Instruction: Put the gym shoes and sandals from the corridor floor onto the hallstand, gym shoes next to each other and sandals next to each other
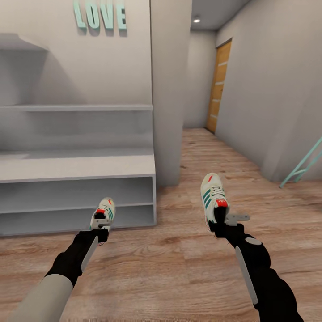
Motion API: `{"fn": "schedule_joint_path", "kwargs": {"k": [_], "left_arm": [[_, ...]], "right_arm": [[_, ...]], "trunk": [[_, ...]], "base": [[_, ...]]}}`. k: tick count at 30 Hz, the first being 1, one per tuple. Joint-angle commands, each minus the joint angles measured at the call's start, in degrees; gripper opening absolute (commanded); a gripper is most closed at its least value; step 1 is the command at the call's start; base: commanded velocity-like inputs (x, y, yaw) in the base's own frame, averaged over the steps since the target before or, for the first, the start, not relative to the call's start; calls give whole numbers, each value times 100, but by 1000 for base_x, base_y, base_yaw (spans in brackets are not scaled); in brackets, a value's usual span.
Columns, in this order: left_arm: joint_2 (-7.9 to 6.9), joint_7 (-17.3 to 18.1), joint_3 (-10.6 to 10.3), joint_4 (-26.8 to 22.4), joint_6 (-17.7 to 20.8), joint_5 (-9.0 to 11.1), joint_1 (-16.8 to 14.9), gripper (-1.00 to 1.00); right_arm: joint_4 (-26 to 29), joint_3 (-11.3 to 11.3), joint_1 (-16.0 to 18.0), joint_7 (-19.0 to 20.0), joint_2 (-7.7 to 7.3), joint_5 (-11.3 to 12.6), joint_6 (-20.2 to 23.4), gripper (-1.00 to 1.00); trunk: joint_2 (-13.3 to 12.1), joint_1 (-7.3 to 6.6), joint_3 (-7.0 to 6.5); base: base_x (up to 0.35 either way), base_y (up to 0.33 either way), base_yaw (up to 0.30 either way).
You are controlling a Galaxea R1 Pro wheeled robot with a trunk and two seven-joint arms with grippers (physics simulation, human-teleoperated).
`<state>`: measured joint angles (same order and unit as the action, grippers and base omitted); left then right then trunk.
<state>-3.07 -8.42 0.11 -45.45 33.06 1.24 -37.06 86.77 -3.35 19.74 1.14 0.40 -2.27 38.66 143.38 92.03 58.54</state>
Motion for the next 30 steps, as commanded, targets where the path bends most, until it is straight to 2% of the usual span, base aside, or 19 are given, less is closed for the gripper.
{"fn": "schedule_joint_path", "kwargs": {"k": [1, 13, 15, 17, 22, 30], "left_arm": [[0, -20, -3, -8, 27, 8, -3, -100], [-1, -20, -3, -27, 25, 8, -3, -100], [-1, -20, -3, -111, 25, 8, -3, -100], [-1, -20, -3, -250, 25, 8, -3, -100], [0, -20, -3, -304, 25, 8, -3, -100], [8, -20, -3, -309, 18, 10, -3, -100]], "right_arm": [[8, -7, 3, 14, 1, -19, 78, -100], [9, -13, 3, 16, -16, -19, 159, -100], [7, -81, 3, 17, -20, -19, 160, -100], [7, -302, 3, 18, -18, -19, 162, -100], [7, -418, 3, 18, -14, -19, 163, -100], [7, -427, 3, 18, -14, -19, 161, -100]], "trunk": [[5, 1, 36], [21, 32, 393], [23, 37, 454], [26, 42, 514], [26, 42, 530], [26, 42, 595]], "base": [[0, 0, 156], [0, 0, 163], [0, 0, 106], [0, 0, 33], [0, 0, -4], [0, 0, -110]]}}
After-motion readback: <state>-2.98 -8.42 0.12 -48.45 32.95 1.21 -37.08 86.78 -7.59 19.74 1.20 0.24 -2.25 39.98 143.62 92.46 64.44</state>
